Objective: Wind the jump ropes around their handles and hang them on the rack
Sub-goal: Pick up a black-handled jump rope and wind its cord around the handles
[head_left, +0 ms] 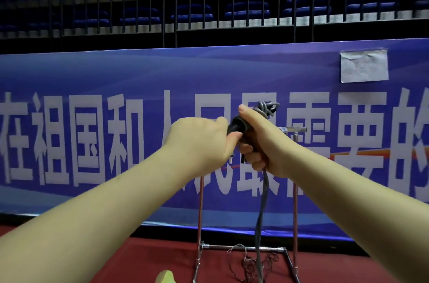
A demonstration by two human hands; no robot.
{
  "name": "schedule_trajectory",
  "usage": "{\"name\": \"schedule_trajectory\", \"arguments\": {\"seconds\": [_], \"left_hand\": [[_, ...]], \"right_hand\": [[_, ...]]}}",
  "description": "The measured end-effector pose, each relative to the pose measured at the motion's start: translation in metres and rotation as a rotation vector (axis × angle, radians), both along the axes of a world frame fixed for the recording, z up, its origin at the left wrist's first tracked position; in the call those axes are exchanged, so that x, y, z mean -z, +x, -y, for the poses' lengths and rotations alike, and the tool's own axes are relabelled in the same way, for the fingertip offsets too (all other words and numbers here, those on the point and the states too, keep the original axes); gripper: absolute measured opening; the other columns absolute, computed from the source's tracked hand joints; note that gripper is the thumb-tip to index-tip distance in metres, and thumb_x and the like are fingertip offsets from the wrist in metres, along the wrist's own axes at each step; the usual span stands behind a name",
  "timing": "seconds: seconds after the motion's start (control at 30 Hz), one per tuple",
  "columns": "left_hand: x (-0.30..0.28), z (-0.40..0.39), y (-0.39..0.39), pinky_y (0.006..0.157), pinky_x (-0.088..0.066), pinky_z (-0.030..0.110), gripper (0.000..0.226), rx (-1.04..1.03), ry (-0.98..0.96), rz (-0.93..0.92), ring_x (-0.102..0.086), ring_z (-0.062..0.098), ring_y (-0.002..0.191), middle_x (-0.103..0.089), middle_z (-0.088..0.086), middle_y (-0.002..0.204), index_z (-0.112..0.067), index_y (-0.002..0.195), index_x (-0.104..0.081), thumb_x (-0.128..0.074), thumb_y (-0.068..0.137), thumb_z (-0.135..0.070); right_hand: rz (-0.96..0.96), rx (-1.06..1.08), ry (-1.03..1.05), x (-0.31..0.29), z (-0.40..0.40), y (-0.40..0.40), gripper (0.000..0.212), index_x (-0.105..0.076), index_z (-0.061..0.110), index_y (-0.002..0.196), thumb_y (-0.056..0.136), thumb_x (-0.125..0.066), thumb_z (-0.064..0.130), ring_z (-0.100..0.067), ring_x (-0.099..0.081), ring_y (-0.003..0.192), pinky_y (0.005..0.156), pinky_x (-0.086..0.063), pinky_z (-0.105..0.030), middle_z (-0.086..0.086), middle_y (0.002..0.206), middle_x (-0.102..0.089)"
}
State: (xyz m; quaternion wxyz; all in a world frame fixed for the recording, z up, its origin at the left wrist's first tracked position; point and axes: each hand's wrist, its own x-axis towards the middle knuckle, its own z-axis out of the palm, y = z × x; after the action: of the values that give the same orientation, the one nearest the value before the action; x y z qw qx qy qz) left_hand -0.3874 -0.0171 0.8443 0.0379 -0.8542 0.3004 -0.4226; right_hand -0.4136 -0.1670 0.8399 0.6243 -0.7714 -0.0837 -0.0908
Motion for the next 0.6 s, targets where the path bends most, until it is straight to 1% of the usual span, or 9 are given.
{"name": "schedule_trajectory", "arguments": {"seconds": [0.07, 0.1, 0.17, 0.23, 0.3, 0.37, 0.47, 0.53, 0.6], "left_hand": [[-0.001, 0.002, -0.001, 0.051, -0.044, 0.026, 0.038, 0.043, -0.024, -0.048, -0.049, 0.009, 0.054, -0.048, -0.007, 0.066, -0.02, 0.094, -0.041, -0.024, 0.096, -0.054], [-0.002, 0.003, -0.003, 0.052, -0.043, 0.026, 0.038, 0.083, -0.052, -0.142, -0.051, 0.009, 0.057, -0.051, -0.007, 0.069, -0.02, 0.098, -0.044, -0.029, 0.095, -0.056], [-0.006, 0.002, -0.006, 0.056, -0.045, 0.025, 0.038, 0.232, -0.143, -0.488, -0.056, 0.01, 0.064, -0.06, -0.004, 0.076, -0.021, 0.1, -0.049, -0.04, 0.092, -0.057], [-0.008, -0.002, -0.008, 0.066, -0.051, 0.026, 0.034, 0.459, -0.305, -0.924, -0.064, 0.012, 0.071, -0.07, -0.003, 0.08, -0.022, 0.096, -0.055, -0.048, 0.089, -0.054], [-0.005, -0.009, -0.009, 0.076, -0.054, 0.03, 0.042, 0.657, -0.393, -1.305, -0.069, 0.015, 0.081, -0.074, 0.0, 0.087, -0.021, 0.101, -0.059, -0.047, 0.086, -0.059], [0.004, -0.014, -0.008, 0.077, -0.054, 0.031, 0.056, 0.883, -0.414, -1.61, -0.068, 0.019, 0.086, -0.073, 0.006, 0.096, -0.017, 0.11, -0.06, -0.037, 0.084, -0.061], [0.018, -0.012, -0.012, 0.064, -0.051, 0.026, 0.071, 1.081, -0.511, -1.833, -0.064, 0.014, 0.07, -0.07, 0.004, 0.086, -0.014, 0.11, -0.062, -0.034, 0.075, -0.069], [0.021, -0.007, -0.017, 0.047, -0.039, 0.018, 0.075, 1.082, -0.64, -1.897, -0.048, 0.006, 0.05, -0.06, -0.002, 0.068, -0.014, 0.097, -0.066, -0.033, 0.072, -0.077], [0.017, -0.005, -0.018, 0.041, -0.023, 0.015, 0.072, 1.009, -0.749, -1.899, -0.028, 0.003, 0.042, -0.046, -0.005, 0.058, -0.014, 0.079, -0.064, -0.031, 0.072, -0.078]], "right_hand": [[0.022, 0.049, 0.019, -0.002, 0.001, 0.0, 0.056, -0.046, 0.015, 0.061, 0.088, -0.04, 0.064, -0.008, -0.026, 0.042, 0.04, -0.02, -0.02, 0.002, 0.053, -0.033], [0.046, 0.072, 0.036, -0.003, 0.001, 0.0, 0.053, -0.046, 0.014, 0.065, 0.089, -0.041, 0.061, -0.008, -0.025, 0.042, 0.041, -0.019, -0.021, 0.002, 0.053, -0.033], [0.109, 0.078, 0.077, -0.002, 0.003, -0.001, 0.05, -0.045, 0.014, 0.068, 0.087, -0.044, 0.06, -0.009, -0.023, 0.043, 0.042, -0.018, -0.022, 0.001, 0.055, -0.03], [0.174, 0.024, 0.14, 0.002, 0.004, -0.003, 0.048, -0.045, 0.014, 0.067, 0.078, -0.051, 0.06, -0.009, -0.026, 0.041, 0.04, -0.019, -0.019, 0.001, 0.053, -0.033], [0.266, -0.09, 0.233, 0.006, 0.004, -0.005, 0.041, -0.052, 0.013, 0.068, 0.062, -0.061, 0.053, -0.011, -0.039, 0.041, 0.041, -0.028, -0.017, 0.0, 0.051, -0.045], [0.361, -0.225, 0.296, 0.008, 0.001, -0.006, 0.039, -0.061, 0.017, 0.064, 0.049, -0.069, 0.052, -0.017, -0.041, 0.049, 0.052, -0.031, -0.02, -0.007, 0.057, -0.047], [0.386, -0.345, 0.369, 0.008, -0.003, -0.003, 0.048, -0.056, 0.012, 0.067, 0.041, -0.077, 0.047, -0.013, -0.041, 0.04, 0.045, -0.025, -0.015, -0.008, 0.057, -0.044], [0.381, -0.316, 0.345, 0.006, -0.004, -0.002, 0.043, -0.058, 0.013, 0.066, 0.047, -0.067, 0.05, -0.012, -0.042, 0.036, 0.038, -0.022, -0.014, -0.006, 0.058, -0.047], [0.355, -0.263, 0.237, 0.003, 0.002, -0.001, 0.05, -0.055, 0.012, 0.071, 0.051, -0.055, 0.057, -0.011, -0.039, 0.036, 0.036, -0.026, -0.015, -0.009, 0.06, -0.041]]}}
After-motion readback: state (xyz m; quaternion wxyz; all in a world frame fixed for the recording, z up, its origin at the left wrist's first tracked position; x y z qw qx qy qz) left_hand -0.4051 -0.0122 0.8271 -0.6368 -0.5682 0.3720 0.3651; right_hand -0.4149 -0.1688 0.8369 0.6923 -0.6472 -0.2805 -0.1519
